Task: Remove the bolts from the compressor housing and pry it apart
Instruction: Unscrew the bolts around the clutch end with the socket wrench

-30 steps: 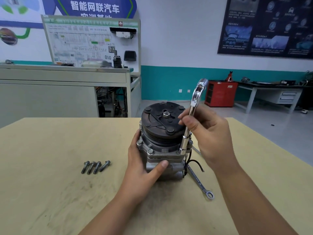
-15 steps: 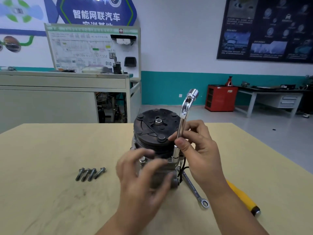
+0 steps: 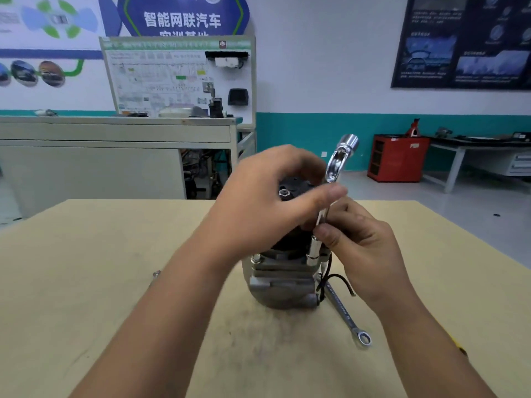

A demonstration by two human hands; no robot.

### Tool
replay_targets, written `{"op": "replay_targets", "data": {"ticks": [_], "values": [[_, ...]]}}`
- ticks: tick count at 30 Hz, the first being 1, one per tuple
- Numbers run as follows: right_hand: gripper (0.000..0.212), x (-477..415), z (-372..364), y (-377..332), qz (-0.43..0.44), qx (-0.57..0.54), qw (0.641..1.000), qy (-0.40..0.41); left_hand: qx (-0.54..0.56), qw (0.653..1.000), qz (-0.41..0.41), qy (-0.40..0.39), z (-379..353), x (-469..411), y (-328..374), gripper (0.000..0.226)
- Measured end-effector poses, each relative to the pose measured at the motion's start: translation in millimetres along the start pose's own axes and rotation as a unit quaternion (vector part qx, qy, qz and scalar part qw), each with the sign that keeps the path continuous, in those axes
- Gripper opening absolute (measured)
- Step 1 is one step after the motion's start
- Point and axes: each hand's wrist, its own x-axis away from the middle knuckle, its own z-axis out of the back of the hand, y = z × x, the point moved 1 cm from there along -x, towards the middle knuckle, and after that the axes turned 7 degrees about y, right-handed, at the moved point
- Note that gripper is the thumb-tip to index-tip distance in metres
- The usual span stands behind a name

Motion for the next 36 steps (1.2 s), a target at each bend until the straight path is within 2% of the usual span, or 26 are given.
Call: {"op": "replay_targets", "data": {"ticks": [2, 4, 8, 12, 22, 25, 33, 36], "values": [[0.025, 0.7, 0.3, 0.8, -0.001, -0.011, 1.000, -0.006, -0.003, 0.994, 0.012, -0.105, -1.6, -6.6, -2.9, 0.019], [0.034, 0.5, 0.7, 0.9, 0.009, -0.024, 1.000, -0.007, 0.052, 0.989, 0.028, -0.138, -7.1, -8.0, -6.6, 0.009], [0.038, -0.9, 1.0, 2.3, 0.018, 0.006, 1.000, -0.004, 0.191, 0.957, 0.089, -0.199, -10.2, -6.3, -16.1, 0.017], [0.037, -0.1, -0.5, 0.4, 0.002, -0.003, 1.000, -0.019, 0.275, 0.937, 0.135, -0.169, -8.7, -2.1, -26.5, 0.017], [0.017, 0.6, 4.9, 10.7, -0.031, -0.052, 0.998, 0.007, 0.235, 0.954, 0.130, -0.131, -11.5, -0.3, -28.1, 0.004], [0.011, 1.7, 5.5, 11.4, -0.022, -0.047, 0.999, 0.001, 0.228, 0.956, 0.129, -0.131, -11.9, -0.8, -28.1, 0.010], [0.010, 1.0, 5.1, 11.7, -0.024, -0.048, 0.999, -0.003, 0.250, 0.950, 0.128, -0.134, -12.9, -0.8, -28.1, 0.018], [0.018, 1.1, 4.9, 13.7, -0.037, -0.051, 0.998, -0.005, 0.278, 0.943, 0.118, -0.141, -12.4, -0.9, -28.3, 0.013]]}}
